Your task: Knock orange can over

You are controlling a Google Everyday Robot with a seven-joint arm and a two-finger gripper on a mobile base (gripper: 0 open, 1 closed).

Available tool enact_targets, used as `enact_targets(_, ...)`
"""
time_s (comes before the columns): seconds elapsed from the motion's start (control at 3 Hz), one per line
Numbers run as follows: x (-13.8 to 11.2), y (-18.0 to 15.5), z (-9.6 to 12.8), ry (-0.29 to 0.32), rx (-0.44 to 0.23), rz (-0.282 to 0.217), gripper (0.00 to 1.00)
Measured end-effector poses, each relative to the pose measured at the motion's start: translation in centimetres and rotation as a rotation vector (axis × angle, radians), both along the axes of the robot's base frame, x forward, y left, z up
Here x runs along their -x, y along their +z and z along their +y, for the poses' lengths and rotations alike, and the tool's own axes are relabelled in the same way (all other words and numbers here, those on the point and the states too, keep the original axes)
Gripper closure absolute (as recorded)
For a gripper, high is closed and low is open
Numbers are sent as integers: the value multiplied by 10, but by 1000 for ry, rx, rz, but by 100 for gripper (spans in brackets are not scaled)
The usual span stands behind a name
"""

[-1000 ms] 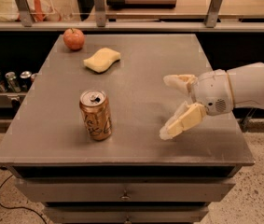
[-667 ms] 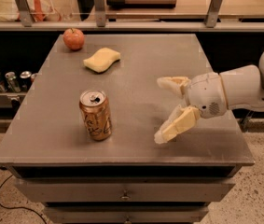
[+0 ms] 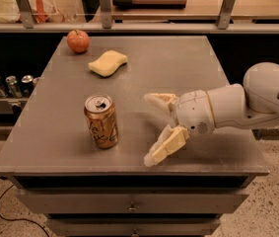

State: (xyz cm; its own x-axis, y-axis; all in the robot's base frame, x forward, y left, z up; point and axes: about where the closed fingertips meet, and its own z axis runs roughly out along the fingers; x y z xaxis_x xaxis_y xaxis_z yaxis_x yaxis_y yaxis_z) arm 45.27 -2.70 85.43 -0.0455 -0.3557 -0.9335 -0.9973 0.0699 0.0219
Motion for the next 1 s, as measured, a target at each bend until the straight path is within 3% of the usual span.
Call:
enact_targets(0.67,3,7,30,16,-72,-69,0)
enact_targets(1.0,6,6,45,17,-108,-75,0)
